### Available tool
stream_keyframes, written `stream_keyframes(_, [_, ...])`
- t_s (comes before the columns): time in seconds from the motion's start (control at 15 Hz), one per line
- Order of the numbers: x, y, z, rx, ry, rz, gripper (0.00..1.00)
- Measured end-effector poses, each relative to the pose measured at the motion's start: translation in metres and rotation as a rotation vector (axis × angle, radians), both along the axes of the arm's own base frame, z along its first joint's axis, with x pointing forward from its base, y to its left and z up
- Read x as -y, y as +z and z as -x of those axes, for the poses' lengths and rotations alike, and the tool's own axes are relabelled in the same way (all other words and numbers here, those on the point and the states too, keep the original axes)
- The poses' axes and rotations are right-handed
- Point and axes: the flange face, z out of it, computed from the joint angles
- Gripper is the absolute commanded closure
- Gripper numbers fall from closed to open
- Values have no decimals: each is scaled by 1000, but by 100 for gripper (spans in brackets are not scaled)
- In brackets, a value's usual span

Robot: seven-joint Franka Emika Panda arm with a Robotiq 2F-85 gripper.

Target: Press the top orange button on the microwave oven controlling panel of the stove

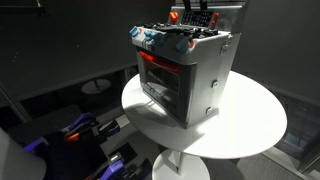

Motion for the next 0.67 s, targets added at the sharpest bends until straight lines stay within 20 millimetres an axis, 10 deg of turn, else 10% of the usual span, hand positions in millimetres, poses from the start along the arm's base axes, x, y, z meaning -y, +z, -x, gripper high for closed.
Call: stream_keyframes(0.67, [14,-2,-12,35,-88,13,0])
